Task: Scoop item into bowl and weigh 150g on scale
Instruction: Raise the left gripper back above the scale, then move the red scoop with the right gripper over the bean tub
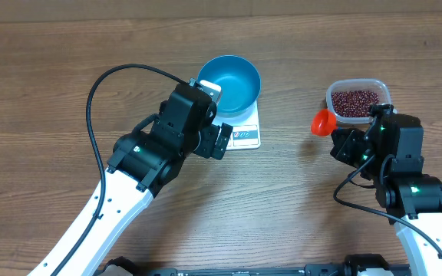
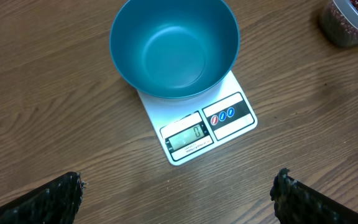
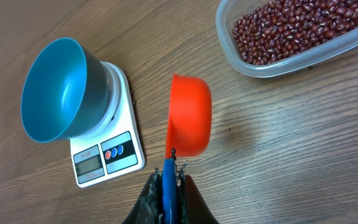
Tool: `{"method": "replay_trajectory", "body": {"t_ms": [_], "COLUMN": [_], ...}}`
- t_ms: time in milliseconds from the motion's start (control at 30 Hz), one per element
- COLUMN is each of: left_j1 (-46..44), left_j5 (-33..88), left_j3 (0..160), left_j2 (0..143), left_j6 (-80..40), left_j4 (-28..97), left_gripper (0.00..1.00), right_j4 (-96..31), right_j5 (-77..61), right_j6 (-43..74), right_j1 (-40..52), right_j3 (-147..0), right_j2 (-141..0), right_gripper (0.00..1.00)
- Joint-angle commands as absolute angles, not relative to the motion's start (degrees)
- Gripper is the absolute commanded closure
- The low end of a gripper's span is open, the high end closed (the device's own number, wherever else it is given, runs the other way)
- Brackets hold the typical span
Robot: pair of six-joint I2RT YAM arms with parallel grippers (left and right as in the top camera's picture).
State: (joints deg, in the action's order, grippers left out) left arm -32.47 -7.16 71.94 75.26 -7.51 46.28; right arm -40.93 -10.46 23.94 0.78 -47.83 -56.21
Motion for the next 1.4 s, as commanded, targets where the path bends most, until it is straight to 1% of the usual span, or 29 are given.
{"method": "replay_trajectory", "body": {"t_ms": [0, 400, 667, 1000, 1133, 1367], "left_j1": [-32.2, -32.2, -32.2, -32.2, -32.2, -32.2], "left_j5": [-8.1, -8.1, -8.1, -8.1, -8.1, -8.1], "left_j3": [72.9, 72.9, 72.9, 72.9, 72.9, 72.9], "left_j2": [74.6, 74.6, 74.6, 74.6, 74.6, 74.6], "left_j6": [-7.3, -7.3, -7.3, -7.3, -7.3, -7.3], "left_j4": [46.1, 46.1, 46.1, 46.1, 46.1, 46.1], "left_gripper": [0.01, 0.0, 0.0, 0.0, 0.0, 0.0], "right_j4": [-40.4, -40.7, -46.7, -57.7, -57.4, -55.0], "right_j5": [-9.9, -10.8, -9.5, 1.2, 3.0, 2.9], "right_j6": [23.7, 20.0, 16.3, 12.7, 9.6, 5.3], "right_j1": [0.6, 0.6, 0.6, 0.6, -0.2, -6.4], "right_j3": [-49.3, -49.3, -54.5, -69.5, -71.7, -71.8], "right_j2": [-56.0, -56.0, -56.2, -65.7, -69.4, -73.7], "right_gripper": [0.96, 0.96, 0.96, 0.96, 0.96, 0.96]}}
